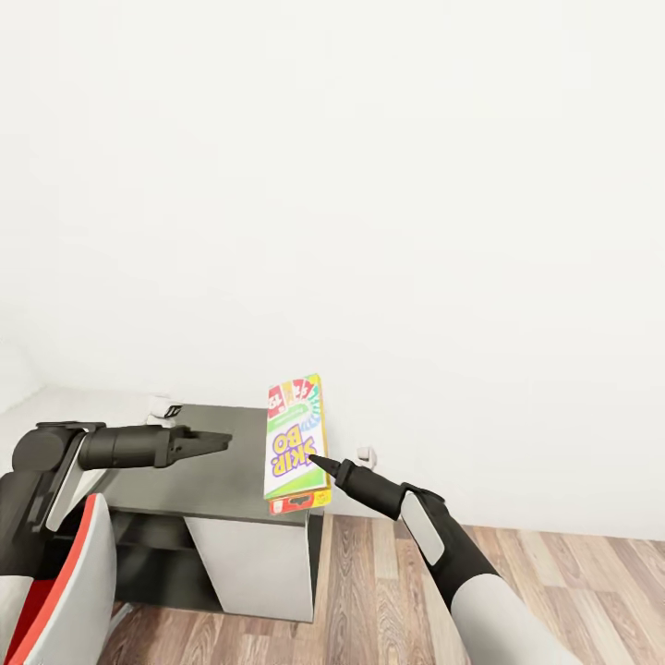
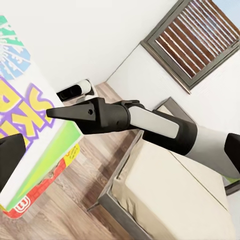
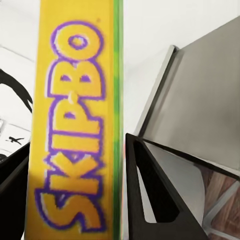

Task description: Put all the toys in the child's room - the three board games (two on the bed and one on the table), the two jigsaw puzzles on the table, and the tennis ball on the table - inside the toy box on the table in the child's room.

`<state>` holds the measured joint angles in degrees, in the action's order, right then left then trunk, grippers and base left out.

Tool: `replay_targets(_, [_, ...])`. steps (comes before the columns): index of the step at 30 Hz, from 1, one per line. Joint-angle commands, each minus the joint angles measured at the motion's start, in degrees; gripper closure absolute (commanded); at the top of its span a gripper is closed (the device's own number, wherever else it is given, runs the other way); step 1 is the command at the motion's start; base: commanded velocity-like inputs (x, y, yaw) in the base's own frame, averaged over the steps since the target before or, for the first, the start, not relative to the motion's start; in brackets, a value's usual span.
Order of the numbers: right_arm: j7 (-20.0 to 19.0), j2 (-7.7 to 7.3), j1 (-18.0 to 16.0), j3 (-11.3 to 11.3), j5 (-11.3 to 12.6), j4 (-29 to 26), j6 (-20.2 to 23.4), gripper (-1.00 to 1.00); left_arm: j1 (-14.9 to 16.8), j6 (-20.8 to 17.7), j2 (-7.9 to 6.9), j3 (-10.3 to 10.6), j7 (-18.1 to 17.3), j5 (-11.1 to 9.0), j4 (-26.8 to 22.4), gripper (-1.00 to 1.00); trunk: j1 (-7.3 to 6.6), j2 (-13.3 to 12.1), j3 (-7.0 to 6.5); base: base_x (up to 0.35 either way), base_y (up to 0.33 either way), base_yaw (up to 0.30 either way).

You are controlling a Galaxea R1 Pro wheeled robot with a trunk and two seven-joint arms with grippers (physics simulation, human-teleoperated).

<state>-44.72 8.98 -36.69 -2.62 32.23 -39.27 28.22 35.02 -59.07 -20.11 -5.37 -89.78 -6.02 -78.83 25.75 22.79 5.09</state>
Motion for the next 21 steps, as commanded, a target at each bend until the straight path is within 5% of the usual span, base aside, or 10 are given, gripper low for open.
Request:
replay_targets(1, [0.1,-0.04,0.0,0.0,0.5,0.0,0.4,1.00,0.0,-0.6,-0.02,0.0,-0.2,0.1,0.0,-1.00,0.03,0.1,0.03,-0.026,0.000,0.000])
replay_targets(21, [0.1,0.11,0.0,-0.1,0.4,0.4,-0.8,1.00,0.0,-0.5,-0.02,0.0,-0.2,0.2,0.0,-1.00,0.03,0.1,-1.87,-0.002,0.000,0.000])
